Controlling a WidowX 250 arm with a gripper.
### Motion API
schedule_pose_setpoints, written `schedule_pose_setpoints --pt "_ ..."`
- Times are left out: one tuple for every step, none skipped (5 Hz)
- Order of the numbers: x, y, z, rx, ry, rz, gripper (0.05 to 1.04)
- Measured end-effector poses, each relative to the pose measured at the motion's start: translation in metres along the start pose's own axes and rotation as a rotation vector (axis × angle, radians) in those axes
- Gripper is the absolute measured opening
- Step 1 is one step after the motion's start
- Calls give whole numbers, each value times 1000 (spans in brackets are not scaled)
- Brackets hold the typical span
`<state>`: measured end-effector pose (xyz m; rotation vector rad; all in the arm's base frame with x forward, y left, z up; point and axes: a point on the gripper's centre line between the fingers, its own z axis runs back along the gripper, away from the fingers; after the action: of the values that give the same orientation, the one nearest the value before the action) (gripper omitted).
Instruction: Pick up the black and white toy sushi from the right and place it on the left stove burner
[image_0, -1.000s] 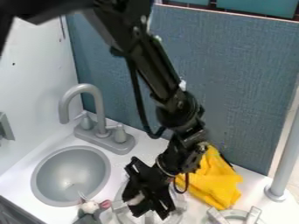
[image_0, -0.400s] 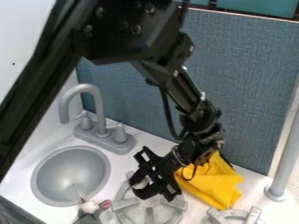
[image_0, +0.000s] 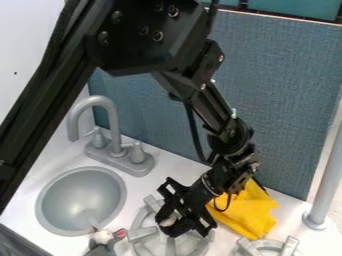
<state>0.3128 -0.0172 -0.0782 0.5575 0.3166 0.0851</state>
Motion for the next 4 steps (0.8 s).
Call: schedule_pose_setpoints --pt "-1 -1 -1 -27 13 9 529" --pt "1 0 -5 -82 25 -2 802" --pt "-3 -2 -5 -112 49 -9 1007" --pt "-4 -5 0 -139 68 -72 1006"
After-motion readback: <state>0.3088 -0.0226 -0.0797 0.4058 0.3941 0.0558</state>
